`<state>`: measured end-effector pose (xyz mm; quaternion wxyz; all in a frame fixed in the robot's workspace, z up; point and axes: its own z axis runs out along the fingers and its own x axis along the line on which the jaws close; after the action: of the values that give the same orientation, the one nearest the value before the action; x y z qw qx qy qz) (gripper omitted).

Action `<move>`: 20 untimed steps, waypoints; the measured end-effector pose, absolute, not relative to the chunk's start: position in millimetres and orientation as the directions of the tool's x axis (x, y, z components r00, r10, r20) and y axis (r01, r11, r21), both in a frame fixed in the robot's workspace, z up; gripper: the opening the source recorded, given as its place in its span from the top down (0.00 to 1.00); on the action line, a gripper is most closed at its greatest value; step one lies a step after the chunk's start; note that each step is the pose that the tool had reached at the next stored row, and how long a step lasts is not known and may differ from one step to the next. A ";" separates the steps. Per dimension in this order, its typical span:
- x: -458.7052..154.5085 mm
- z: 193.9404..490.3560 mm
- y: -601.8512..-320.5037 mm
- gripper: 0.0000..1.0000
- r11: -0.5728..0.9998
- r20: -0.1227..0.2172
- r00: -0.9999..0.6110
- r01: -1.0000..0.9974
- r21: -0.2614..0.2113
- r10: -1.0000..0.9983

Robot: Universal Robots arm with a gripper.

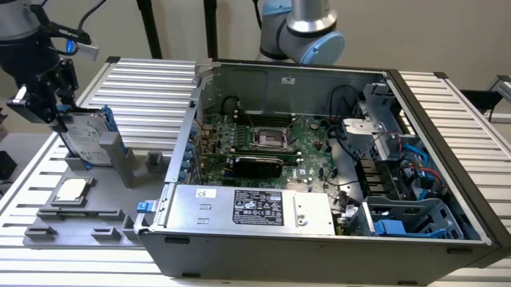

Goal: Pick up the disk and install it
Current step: 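Pick up the disk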

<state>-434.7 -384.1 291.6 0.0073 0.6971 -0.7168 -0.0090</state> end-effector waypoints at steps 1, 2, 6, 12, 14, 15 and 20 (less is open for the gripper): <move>-435.5 290.9 -384.2 0.46 0.027 -0.002 -0.027 -0.999 0.022 -1.000; -436.4 290.3 -384.2 0.46 0.027 -0.002 -0.027 -0.999 0.022 -1.000; -439.7 289.3 -384.2 0.46 0.026 -0.002 -0.026 -0.999 0.019 -1.000; -439.7 289.0 -384.2 0.46 0.024 -0.002 -0.024 -1.000 0.015 -1.000; -438.8 288.7 -384.1 0.46 0.024 -0.002 -0.024 -1.000 0.014 -1.000; -438.0 288.6 -384.2 0.46 0.024 -0.002 -0.024 -1.000 0.014 -1.000; -435.4 287.6 -384.5 0.46 0.024 -0.002 -0.024 -1.000 0.014 -1.000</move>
<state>-435.4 -384.5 287.6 0.0040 0.6984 -0.7156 -0.0056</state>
